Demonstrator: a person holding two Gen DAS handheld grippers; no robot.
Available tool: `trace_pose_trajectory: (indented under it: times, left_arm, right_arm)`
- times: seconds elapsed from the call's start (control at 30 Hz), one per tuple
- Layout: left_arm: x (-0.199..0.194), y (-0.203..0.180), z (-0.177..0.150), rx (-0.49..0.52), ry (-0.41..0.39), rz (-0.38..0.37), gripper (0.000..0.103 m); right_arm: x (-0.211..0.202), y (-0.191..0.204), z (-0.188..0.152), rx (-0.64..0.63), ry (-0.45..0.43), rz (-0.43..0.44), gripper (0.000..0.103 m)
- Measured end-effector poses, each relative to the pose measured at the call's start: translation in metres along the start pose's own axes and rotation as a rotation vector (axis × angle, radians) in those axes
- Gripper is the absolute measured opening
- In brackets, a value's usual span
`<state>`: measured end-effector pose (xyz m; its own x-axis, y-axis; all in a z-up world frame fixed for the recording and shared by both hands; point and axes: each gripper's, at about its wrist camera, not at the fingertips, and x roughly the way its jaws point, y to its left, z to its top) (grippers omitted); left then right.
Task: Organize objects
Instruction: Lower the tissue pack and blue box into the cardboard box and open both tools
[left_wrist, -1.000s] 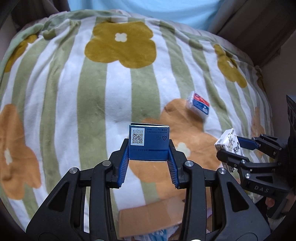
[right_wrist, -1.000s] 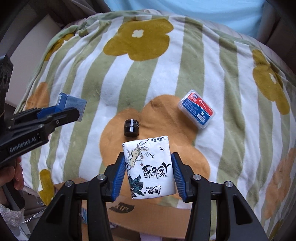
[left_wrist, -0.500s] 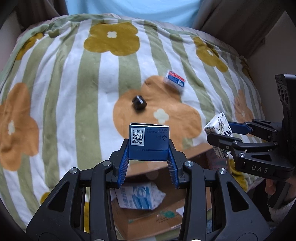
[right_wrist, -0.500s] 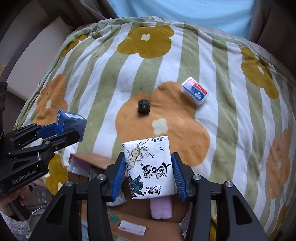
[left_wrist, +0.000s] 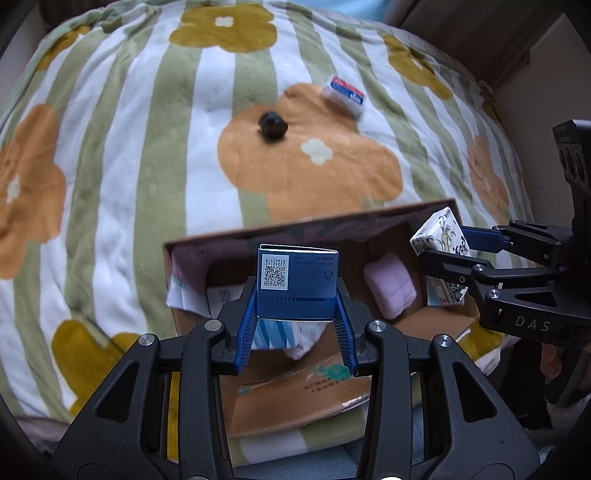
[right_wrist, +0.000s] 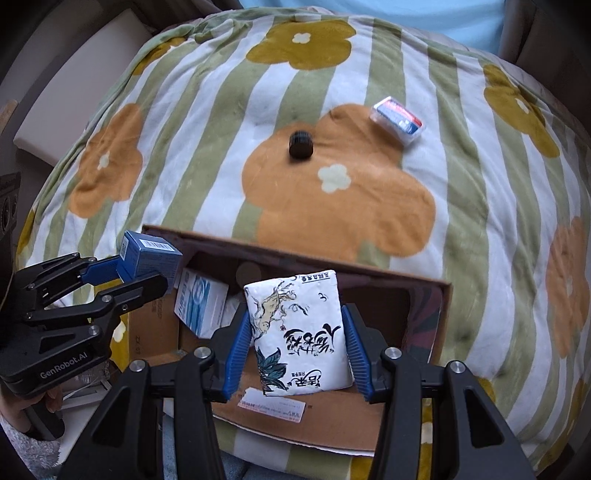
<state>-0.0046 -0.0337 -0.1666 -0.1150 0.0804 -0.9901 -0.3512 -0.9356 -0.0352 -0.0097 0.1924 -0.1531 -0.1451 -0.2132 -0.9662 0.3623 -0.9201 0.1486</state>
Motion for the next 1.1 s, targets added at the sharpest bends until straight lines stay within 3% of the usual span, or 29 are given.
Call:
trace_pose_trajectory:
  times: [0.33,0.77,0.83,0.87,0.9,1.0,1.1]
  left_arm:
    - [0.041,0.004,-0.032,-0.010,0.068,0.003,0.035]
    - [0.046,0.001,-0.034,0.025,0.082,0.039,0.035]
    - [0.044,0.000,-0.034,0.024,0.083,0.038,0.046]
    - [0.043,-0.001,-0.033,0.028,0.082,0.039,0.085]
    - [0.042,-0.002,-0.033,0.034,0.080,0.047,0.100]
    - [0.035,-0.002,-0.035,0.044,0.062,0.033,0.103]
    - [0.036,0.000,-0.037,0.039,0.087,0.051,0.103]
  right_arm:
    - [0.039,-0.004,-0.028,0.023,0.054,0.015,0.045]
    - [0.046,-0.013,-0.031,0.061,0.056,0.045,0.045]
    - [0.046,-0.014,-0.029,0.072,0.055,0.061,0.046]
    - [0.046,-0.015,-0.029,0.081,0.052,0.073,0.053]
    - [0.046,-0.016,-0.029,0.084,0.052,0.074,0.067]
    - [0.044,-0.018,-0.030,0.094,0.039,0.056,0.089]
    - [0.045,-0.021,-0.031,0.104,0.045,0.037,0.100]
